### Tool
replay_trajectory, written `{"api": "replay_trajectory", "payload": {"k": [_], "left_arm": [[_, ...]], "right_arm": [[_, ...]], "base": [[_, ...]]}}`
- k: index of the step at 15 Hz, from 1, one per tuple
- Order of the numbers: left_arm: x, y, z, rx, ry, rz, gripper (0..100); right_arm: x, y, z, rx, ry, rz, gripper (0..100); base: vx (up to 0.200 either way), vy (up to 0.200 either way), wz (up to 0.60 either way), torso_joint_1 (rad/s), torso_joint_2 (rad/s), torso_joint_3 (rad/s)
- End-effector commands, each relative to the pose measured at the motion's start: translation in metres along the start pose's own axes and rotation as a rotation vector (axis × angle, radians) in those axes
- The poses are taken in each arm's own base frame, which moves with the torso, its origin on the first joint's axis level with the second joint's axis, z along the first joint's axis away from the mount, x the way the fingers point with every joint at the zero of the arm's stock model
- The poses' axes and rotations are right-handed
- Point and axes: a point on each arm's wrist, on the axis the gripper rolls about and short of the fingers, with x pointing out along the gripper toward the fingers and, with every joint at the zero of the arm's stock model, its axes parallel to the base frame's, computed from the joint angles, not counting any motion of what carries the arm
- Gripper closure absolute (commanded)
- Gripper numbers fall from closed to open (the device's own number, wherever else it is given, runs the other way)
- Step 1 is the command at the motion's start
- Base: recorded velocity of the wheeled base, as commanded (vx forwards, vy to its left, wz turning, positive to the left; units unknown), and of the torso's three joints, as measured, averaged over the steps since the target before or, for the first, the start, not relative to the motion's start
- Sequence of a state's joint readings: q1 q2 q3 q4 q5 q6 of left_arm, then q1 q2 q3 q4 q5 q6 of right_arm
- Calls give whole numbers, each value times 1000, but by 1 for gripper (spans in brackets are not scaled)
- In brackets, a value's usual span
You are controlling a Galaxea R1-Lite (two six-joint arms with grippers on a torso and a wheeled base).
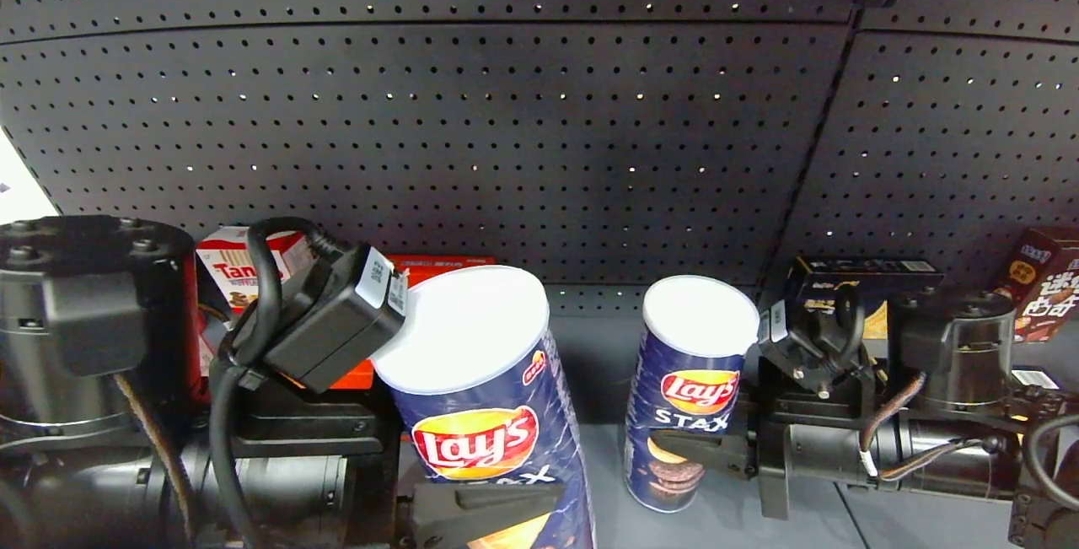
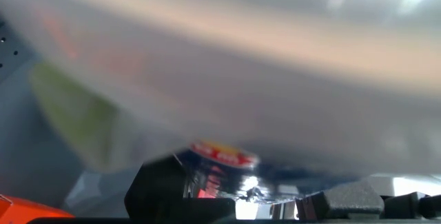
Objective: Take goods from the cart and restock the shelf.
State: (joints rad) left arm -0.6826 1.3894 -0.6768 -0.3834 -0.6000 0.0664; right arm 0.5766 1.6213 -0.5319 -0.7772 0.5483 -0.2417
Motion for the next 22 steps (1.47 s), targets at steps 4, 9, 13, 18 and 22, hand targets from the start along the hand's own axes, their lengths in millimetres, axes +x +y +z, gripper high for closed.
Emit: {"api": "replay_trajectory", "payload": {"k": [4, 9, 13, 18, 22], "left_arm": [[2, 2, -2, -4, 8, 0, 100], [3, 1, -2, -5, 9, -3, 100], [3, 1, -2, -5, 9, -3, 100], [2, 1, -5, -10, 17, -6, 100], [1, 0, -5, -8, 15, -4, 100]], "right_arm": [[5, -2, -6, 13, 19, 22, 100], [2, 1, -6, 10, 16, 21, 100], [0, 2, -7, 11, 22, 18, 0], [-16, 8, -6, 5, 7, 0, 0], [-49, 19, 5, -31, -57, -46, 0]], "base": [[0, 0, 0, 0, 0, 0], [0, 0, 0, 0, 0, 0], [0, 0, 0, 0, 0, 0], [0, 0, 0, 0, 0, 0], [0, 0, 0, 0, 0, 0]]}}
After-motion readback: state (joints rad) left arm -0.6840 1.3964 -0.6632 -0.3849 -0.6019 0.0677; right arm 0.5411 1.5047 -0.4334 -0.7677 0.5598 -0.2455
